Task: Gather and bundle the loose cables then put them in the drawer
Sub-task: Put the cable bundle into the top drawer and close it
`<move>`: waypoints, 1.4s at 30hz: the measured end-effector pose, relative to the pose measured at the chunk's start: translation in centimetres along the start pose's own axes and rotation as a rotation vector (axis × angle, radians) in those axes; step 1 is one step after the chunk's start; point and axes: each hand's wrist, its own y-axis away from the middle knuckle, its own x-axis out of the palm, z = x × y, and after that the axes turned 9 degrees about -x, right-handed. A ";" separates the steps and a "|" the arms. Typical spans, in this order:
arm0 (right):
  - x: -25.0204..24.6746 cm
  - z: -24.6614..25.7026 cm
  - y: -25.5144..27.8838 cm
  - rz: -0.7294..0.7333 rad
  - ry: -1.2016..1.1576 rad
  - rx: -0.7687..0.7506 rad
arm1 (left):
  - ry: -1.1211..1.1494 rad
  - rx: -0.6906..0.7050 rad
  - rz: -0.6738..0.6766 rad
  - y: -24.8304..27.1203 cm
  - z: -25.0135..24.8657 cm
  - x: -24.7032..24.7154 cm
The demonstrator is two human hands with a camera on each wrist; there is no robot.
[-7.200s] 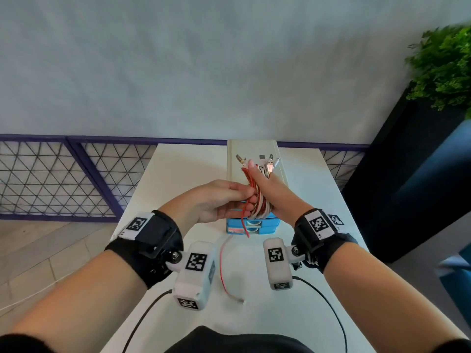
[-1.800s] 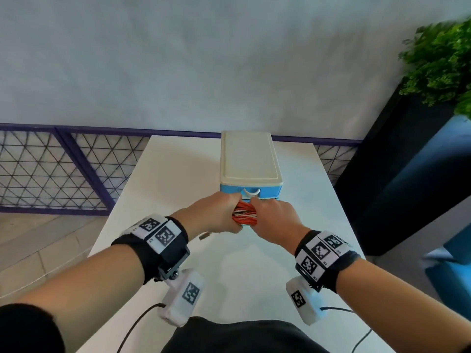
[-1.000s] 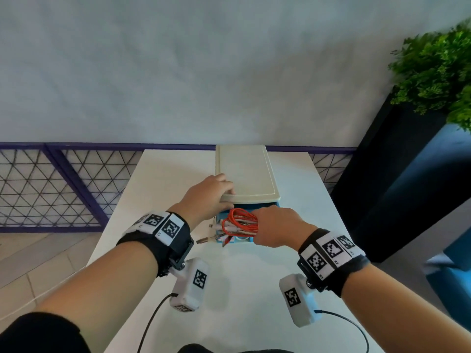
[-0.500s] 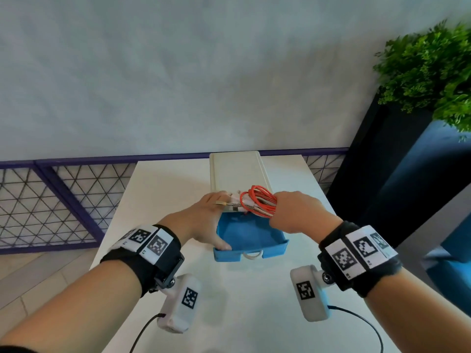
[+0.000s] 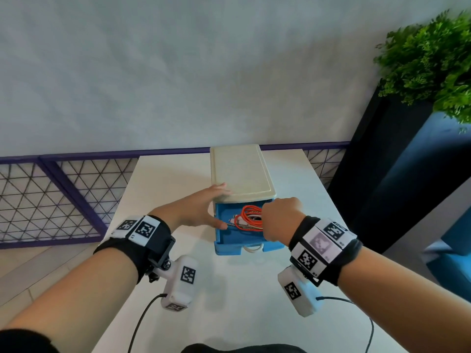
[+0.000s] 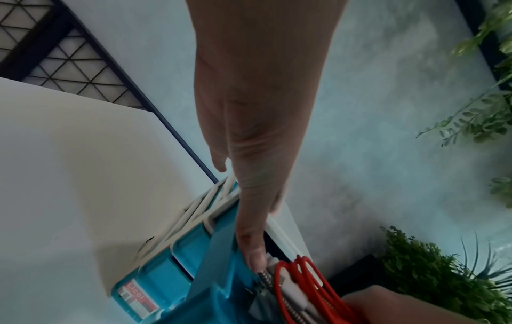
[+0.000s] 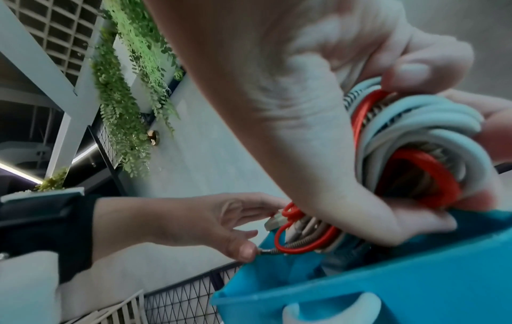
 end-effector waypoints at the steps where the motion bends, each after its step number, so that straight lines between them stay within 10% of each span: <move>1: -0.1 0.2 -0.1 0.009 0.006 -0.006 | 0.008 0.009 -0.026 -0.1 -0.1 0.0; 13: -0.4 1.4 -1.1 -0.018 -0.055 -0.009 | -0.057 0.033 -0.375 -1.2 -0.8 3.0; 42: 3.8 3.5 -4.2 -0.202 -0.570 0.179 | -0.305 -0.043 -0.192 0.5 -1.7 4.8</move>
